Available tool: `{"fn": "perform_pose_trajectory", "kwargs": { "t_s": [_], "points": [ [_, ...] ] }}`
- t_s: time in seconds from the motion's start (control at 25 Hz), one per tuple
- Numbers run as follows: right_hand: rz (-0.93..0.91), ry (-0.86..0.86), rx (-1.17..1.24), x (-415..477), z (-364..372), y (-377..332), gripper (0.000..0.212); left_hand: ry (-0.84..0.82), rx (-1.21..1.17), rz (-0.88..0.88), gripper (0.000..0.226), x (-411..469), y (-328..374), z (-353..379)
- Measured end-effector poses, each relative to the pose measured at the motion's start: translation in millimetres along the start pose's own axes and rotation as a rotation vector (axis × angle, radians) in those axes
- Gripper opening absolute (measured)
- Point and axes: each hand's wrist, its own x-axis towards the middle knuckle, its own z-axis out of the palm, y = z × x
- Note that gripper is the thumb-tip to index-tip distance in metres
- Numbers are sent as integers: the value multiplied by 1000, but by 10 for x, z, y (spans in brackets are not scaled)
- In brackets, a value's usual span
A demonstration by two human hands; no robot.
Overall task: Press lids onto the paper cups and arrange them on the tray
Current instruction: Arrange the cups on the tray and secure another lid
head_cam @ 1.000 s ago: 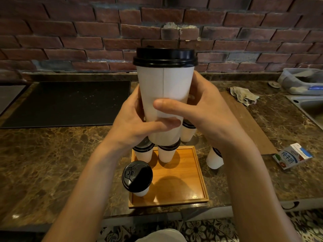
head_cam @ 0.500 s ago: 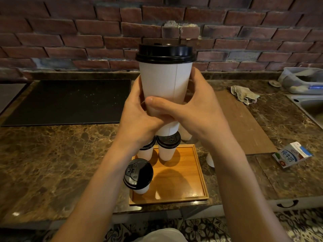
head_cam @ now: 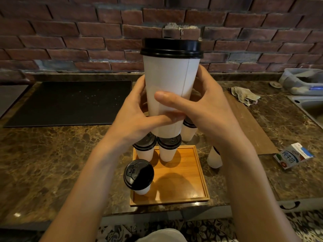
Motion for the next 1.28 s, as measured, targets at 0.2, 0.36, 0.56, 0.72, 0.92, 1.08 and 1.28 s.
{"fn": "perform_pose_trajectory", "kwargs": {
  "t_s": [0.2,0.36,0.56,0.72,0.92,1.08,1.28],
  "points": [
    [3,-85,12,11,-61,17,73,-61,-34,13,74,0,5,-42],
    [-9,-172,45,12,-98,54,74,-130,-68,-1,77,-8,-10,-63],
    [-23,-261,51,15,-136,82,62,-214,-67,-20,76,-27,6,-128],
    [-23,-249,45,40,-125,93,61,-162,-48,-6,70,-29,-11,-123],
    [-15,-193,27,55,-94,56,68,-72,-12,-1,76,3,1,-81],
    [-22,-119,-17,43,-32,26,70,-13,16,23,85,18,10,-32],
    [-7,-4,-73,38,64,29,74,63,11,17,90,46,-2,63]
  ]
}}
